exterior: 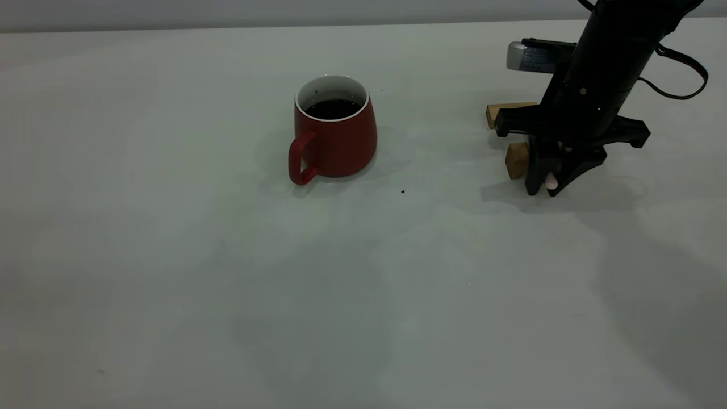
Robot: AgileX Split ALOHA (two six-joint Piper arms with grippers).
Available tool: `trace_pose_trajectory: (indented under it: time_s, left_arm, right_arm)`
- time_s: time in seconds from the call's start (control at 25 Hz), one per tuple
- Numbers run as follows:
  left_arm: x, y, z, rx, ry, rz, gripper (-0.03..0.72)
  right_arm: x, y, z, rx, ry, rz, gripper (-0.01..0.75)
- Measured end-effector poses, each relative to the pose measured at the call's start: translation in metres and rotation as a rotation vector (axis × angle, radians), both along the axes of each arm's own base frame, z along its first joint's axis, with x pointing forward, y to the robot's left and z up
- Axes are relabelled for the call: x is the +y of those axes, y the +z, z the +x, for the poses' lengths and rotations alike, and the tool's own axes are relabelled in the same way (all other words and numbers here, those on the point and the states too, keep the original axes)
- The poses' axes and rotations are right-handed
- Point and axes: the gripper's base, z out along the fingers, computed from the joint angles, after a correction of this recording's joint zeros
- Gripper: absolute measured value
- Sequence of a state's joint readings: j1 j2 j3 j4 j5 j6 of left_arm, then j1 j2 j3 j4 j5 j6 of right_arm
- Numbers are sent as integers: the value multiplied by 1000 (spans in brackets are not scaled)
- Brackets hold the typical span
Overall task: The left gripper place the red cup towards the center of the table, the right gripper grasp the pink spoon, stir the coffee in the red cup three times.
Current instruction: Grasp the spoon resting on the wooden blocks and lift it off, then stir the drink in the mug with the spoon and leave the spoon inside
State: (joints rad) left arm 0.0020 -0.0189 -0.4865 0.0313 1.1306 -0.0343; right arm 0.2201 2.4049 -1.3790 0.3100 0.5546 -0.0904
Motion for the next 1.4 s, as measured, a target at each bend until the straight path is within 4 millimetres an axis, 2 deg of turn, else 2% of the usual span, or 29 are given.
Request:
trace_pose_trajectory:
  time_s: [0.16, 0.32, 0.44, 0.64, 0.8, 0.96, 1.2, 1.4]
  left_arm:
    - [0, 0, 0, 0, 0, 0, 407]
    - [0, 0, 0, 0, 0, 0, 407]
    - [0, 0, 0, 0, 0, 0, 407]
    - [0, 0, 0, 0, 0, 0, 407]
    - [0, 0, 0, 0, 0, 0, 407]
    - [0, 0, 0, 0, 0, 0, 407]
    - [0, 0, 0, 0, 0, 0, 407]
    - [0, 0, 0, 0, 0, 0, 407]
  right_arm:
    - [0, 16, 2, -17, 19, -2, 130]
    - [9, 60, 9, -26, -18, 75, 130]
    - [32, 94, 7, 45, -111, 277, 130]
    - [83, 118, -5, 190, -165, 646, 130]
    - [111, 128, -9, 247, -209, 850, 130]
    - [130, 135, -7, 352, -393, 1009, 130]
    - [136, 143, -1, 552, -689, 1131, 130]
    - [137, 147, 1, 653, -811, 1165, 130]
